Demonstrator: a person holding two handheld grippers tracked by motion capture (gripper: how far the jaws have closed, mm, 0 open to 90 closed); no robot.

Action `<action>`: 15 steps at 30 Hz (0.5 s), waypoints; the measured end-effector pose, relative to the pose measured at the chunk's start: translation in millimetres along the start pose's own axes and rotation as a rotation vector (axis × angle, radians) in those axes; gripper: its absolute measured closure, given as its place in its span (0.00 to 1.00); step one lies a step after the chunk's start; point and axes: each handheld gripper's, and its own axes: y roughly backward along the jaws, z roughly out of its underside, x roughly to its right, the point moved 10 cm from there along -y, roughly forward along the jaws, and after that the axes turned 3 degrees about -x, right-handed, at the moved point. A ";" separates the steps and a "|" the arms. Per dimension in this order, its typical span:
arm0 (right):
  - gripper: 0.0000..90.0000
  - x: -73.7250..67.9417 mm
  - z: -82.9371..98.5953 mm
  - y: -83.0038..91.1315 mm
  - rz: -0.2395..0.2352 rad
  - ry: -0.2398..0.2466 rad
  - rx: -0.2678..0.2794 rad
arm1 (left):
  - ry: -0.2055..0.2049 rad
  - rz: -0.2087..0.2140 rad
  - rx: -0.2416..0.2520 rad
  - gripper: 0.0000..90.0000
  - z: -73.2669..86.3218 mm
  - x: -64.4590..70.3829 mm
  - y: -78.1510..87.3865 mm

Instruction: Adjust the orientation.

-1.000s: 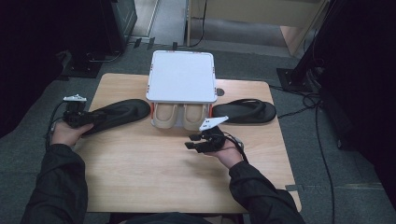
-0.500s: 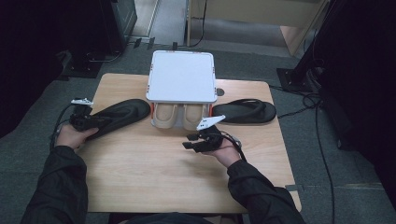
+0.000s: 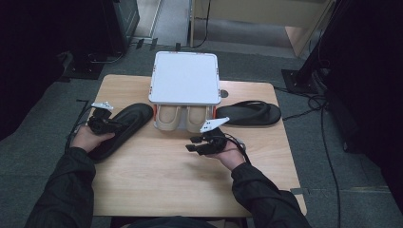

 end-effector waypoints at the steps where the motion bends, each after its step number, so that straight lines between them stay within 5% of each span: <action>1: 0.65 0.0 0.0 0.0 0.000 0.000 0.000 | -0.017 0.001 -0.002 0.82 -1.4 2.7 -0.9; 9: 0.65 0.3 0.3 0.2 0.002 -0.001 -0.002 | -0.025 -0.014 0.021 0.77 -5.2 2.9 8.8; 15: 0.65 0.8 0.5 0.8 0.003 -0.006 -0.001 | -0.018 -0.072 0.079 0.71 -12.8 -4.3 27.8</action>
